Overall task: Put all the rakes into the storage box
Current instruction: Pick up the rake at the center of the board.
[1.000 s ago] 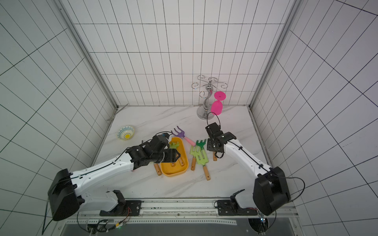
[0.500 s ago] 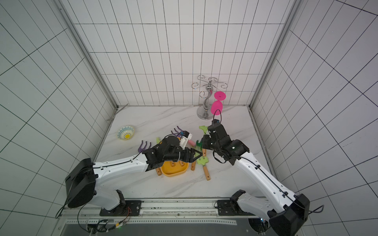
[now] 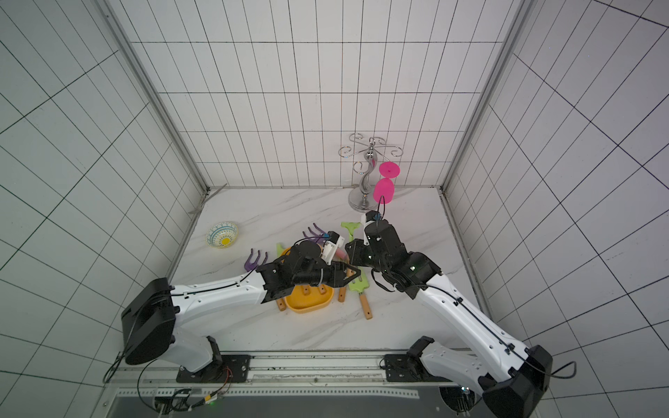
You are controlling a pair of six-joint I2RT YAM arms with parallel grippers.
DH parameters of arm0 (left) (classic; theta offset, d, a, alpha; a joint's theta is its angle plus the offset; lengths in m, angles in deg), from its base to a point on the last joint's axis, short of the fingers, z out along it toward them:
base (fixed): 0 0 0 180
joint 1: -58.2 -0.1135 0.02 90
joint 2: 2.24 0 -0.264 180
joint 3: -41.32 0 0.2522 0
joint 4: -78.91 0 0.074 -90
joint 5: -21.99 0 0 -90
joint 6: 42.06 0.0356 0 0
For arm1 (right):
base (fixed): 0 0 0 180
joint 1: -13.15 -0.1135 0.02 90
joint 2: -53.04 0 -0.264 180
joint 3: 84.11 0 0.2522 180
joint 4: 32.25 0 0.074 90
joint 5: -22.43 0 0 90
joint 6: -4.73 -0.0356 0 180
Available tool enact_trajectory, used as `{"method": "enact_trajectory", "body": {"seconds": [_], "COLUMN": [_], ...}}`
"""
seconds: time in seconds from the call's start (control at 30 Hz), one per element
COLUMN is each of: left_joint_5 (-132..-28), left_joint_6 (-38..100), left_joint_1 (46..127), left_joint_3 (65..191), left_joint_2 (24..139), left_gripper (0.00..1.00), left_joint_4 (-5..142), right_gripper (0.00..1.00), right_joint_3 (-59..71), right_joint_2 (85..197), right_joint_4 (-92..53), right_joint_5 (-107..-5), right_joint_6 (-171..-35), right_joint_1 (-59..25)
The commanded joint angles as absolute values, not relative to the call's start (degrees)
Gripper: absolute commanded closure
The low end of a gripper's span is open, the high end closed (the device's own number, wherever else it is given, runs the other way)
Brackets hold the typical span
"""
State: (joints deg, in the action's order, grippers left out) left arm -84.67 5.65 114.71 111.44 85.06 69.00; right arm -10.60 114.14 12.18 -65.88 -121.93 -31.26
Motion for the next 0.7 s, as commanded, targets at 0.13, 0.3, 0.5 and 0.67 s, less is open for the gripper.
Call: {"method": "enact_trajectory", "body": {"seconds": [0.13, 0.3, 0.5, 0.67], "left_joint_5": [-84.91, -87.08, -89.14, -91.13], "left_joint_6": [3.71, -1.61, -11.74, -21.07], "left_joint_1": [113.15, 111.04, 105.65, 100.83], "left_joint_3": [109.92, 103.82, 92.36, 85.86], "left_joint_2": [82.46, 78.53, 72.08, 71.75], "left_gripper": [0.87, 0.93, 0.93, 0.93], "left_joint_4": [70.58, 74.39, 83.45, 89.75], "right_gripper": [0.71, 0.15, 0.01, 0.00], "right_joint_3": [-12.52, -8.77, -5.77, -6.44], "right_joint_2": [114.34, 113.87, 108.71, 111.47], "right_joint_4": [11.39, 15.82, 25.33, 30.89], "right_joint_5": [-66.73, -65.75, -77.72, -79.50], "right_joint_6": [-120.86, -113.58, -107.92, -109.39], "right_joint_1": [-32.12, -32.13, -31.29, -29.64]}}
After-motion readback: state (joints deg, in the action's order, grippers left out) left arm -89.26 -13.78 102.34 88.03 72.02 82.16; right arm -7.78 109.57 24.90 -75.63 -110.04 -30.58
